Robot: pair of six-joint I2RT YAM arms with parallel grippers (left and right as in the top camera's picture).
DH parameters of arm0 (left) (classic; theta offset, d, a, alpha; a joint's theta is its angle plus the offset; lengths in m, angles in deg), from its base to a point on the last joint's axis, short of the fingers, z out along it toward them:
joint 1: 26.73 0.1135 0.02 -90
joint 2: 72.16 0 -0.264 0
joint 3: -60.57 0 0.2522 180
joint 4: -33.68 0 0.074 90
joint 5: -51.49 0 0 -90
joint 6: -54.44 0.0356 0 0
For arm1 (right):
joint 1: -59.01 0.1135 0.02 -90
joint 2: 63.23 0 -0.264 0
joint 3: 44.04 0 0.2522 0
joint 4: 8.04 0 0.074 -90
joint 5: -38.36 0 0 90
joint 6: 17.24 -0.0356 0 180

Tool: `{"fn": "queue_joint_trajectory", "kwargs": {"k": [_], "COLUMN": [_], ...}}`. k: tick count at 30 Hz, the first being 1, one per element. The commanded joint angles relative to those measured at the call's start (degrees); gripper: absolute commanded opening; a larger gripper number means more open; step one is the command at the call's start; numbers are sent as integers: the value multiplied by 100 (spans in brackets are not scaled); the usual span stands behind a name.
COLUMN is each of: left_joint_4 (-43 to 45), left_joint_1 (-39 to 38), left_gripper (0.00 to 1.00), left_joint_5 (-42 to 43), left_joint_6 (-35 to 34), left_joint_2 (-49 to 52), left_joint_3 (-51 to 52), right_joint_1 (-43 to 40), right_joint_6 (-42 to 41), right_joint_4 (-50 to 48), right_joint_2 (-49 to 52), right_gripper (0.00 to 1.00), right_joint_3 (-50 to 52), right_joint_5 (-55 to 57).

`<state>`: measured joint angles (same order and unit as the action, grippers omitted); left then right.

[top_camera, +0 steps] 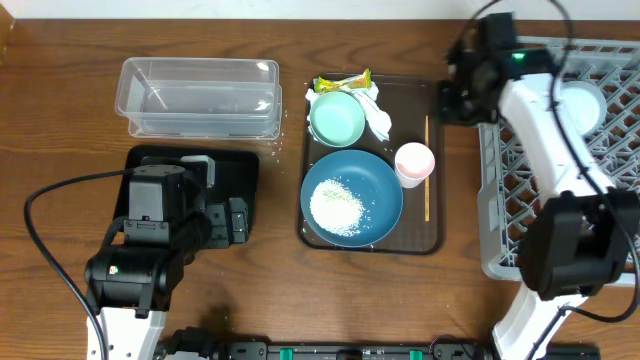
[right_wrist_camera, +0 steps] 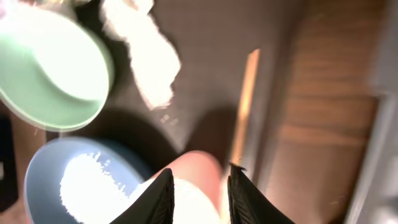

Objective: Sort waste into correct bins and load items into the dishwasher rack
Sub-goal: 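Withdraw the right gripper and move the left gripper toward the tray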

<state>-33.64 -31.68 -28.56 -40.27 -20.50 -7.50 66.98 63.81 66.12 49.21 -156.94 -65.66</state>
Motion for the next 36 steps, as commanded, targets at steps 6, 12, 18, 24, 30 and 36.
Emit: {"fn": "queue_joint_trajectory", "kwargs": {"k": [6, 12, 18, 24, 30, 36], "left_joint_4": [-11, 70, 105, 201, 704, 1779], "left_joint_1": [-11, -11, -92, -531, -1178, -1812], "left_gripper": [94, 94, 94, 94, 94, 93], "left_joint_5": [7, 11, 11, 9, 9, 9], "left_joint_6": [-52, -55, -55, -55, -55, -55], "left_joint_2": [-4, 114, 664, 1635, 2660, 3418], "left_joint_3": [-63, -72, -415, -1163, -1703, -1755], "right_joint_1": [278, 92, -310, -935, -1473, -1585], "right_joint_6": [-431, -433, -647, -688, -616, -557], "right_joint_4": [726, 1016, 1307, 1644, 2319, 2518], "right_joint_2": [-133, -236, -713, -1429, -1834, -1897], "right_gripper": [27, 27, 27, 33, 50, 49], "right_joint_3": [-9, -9, -9, -9, -7, -7], "right_joint_5": [573, 621, 1001, 1038, 933, 931]}}
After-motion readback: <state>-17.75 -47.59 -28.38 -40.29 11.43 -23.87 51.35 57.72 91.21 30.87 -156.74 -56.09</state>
